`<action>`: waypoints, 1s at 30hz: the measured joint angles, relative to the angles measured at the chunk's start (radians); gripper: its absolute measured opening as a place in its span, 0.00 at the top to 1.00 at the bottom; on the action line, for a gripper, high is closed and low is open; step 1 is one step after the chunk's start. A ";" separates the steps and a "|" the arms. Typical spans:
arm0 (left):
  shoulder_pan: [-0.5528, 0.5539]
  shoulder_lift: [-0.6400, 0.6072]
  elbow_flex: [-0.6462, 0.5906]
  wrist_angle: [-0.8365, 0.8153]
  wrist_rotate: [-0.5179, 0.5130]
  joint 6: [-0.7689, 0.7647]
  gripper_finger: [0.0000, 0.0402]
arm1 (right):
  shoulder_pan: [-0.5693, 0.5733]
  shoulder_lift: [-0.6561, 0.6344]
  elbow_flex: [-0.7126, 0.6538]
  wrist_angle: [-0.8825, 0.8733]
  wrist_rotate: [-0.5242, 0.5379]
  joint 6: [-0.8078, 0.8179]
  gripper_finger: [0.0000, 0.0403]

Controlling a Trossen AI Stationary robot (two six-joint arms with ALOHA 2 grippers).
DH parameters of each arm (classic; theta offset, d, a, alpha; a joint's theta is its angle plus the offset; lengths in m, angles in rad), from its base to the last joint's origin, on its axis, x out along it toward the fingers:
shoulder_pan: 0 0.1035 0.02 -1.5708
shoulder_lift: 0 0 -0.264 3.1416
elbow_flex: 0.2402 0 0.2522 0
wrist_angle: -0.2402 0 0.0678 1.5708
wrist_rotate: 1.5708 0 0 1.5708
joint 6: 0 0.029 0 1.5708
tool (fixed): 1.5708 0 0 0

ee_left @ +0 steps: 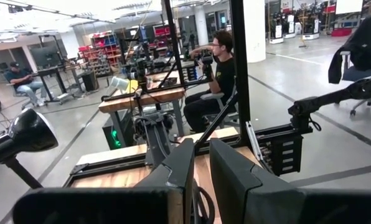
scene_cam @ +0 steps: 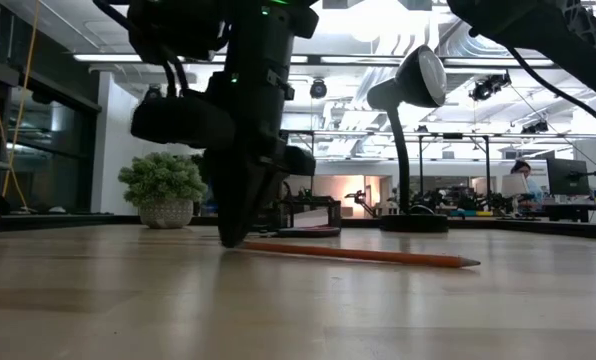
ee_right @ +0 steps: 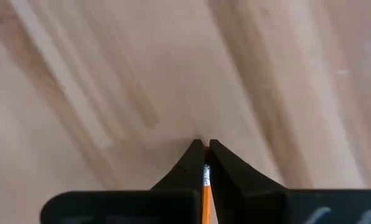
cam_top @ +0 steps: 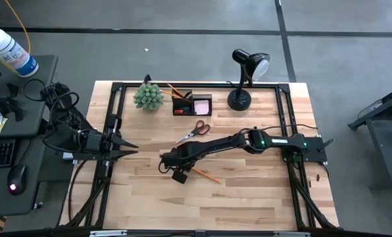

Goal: Pick and place office supplies into organizer
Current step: Put the pencil into the black desk organizer

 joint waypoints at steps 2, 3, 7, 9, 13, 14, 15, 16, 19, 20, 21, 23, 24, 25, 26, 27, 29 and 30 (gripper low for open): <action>0.000 -0.004 0.000 0.003 0.006 0.000 0.90 | -0.004 -0.007 0.000 -0.013 0.007 -0.003 0.99; 0.000 -0.008 0.000 0.003 0.007 0.002 0.90 | -0.007 -0.011 0.000 -0.017 0.006 -0.007 0.99; 0.000 -0.020 0.000 0.003 0.008 0.006 0.90 | -0.013 -0.023 0.000 -0.039 0.010 -0.019 0.99; 0.000 -0.027 0.000 0.003 0.008 0.014 0.90 | -0.014 -0.024 0.000 -0.041 0.010 -0.019 0.99; 0.000 -0.036 0.000 0.000 0.010 0.026 0.90 | -0.018 -0.037 0.000 -0.048 0.007 -0.027 0.99; 0.000 -0.038 0.000 0.001 0.010 0.029 0.90 | -0.020 -0.040 0.000 -0.049 0.006 -0.028 0.99; 0.000 -0.041 0.000 0.001 0.010 0.031 0.90 | -0.022 -0.043 0.000 -0.048 0.008 -0.032 0.99; 0.000 -0.043 0.000 0.001 0.010 0.034 0.90 | -0.025 -0.048 0.000 -0.051 0.008 -0.037 0.99; 0.000 -0.045 0.000 0.001 0.010 0.046 0.90 | -0.035 -0.064 0.000 -0.057 0.010 -0.045 0.99; 0.000 -0.046 0.000 0.000 0.010 0.048 0.90 | -0.039 -0.069 0.000 -0.059 0.010 -0.045 1.00; 0.000 -0.047 0.000 0.000 0.010 0.049 0.90 | -0.043 -0.076 0.000 -0.059 0.012 -0.048 1.00; 0.000 -0.048 0.000 0.000 0.010 0.050 0.90 | -0.052 -0.087 0.000 -0.061 0.011 -0.053 1.00; 0.000 -0.048 0.000 -0.001 0.010 0.051 0.90 | -0.056 -0.091 0.000 -0.060 0.012 -0.053 1.00; 0.000 -0.048 0.000 -0.002 0.010 0.052 0.90 | -0.061 -0.096 0.000 -0.064 0.010 -0.054 1.00; 0.000 -0.047 0.000 -0.005 0.010 0.053 0.90 | -0.066 -0.100 0.000 -0.067 0.010 -0.060 1.00; 0.000 -0.048 0.000 -0.008 0.010 0.053 0.90 | -0.071 -0.103 0.000 -0.068 0.014 -0.067 1.00; 0.000 -0.048 0.000 -0.015 0.010 0.050 0.90 | -0.080 -0.112 0.000 -0.077 0.014 -0.077 1.00; 0.000 -0.048 0.000 -0.019 0.010 0.050 0.90 | -0.085 -0.116 0.000 -0.081 0.013 -0.083 1.00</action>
